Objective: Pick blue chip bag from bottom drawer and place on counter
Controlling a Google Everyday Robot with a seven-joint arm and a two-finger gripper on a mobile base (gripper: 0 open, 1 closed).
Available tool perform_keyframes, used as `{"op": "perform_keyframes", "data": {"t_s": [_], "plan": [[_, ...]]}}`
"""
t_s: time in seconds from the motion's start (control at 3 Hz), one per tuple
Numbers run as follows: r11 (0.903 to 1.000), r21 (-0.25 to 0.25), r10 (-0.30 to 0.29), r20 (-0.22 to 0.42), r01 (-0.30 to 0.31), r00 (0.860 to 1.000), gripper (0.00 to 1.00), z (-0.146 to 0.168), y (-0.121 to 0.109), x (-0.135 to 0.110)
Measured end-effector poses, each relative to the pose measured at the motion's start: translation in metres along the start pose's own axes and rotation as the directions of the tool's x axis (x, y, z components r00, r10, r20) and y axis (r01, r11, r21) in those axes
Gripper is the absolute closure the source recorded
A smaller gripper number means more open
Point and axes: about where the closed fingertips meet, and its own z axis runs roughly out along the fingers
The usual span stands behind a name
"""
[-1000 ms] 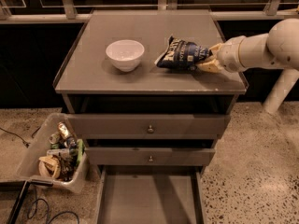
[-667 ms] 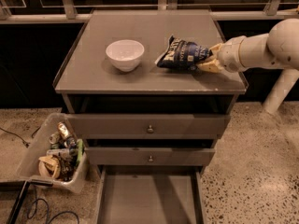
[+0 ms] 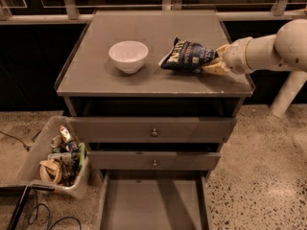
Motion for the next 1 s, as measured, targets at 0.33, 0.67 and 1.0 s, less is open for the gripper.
{"op": "perform_keyframes", "data": {"t_s": [0.33, 0.67, 1.0], "plan": [[1.0000, 0.000, 0.000, 0.000, 0.000, 1.000, 0.12, 0.0000, 0.0000, 0.0000], [1.0000, 0.000, 0.000, 0.000, 0.000, 1.000, 0.00, 0.0001, 0.0000, 0.0000], [1.0000, 0.000, 0.000, 0.000, 0.000, 1.000, 0.00, 0.0001, 0.0000, 0.0000]]}}
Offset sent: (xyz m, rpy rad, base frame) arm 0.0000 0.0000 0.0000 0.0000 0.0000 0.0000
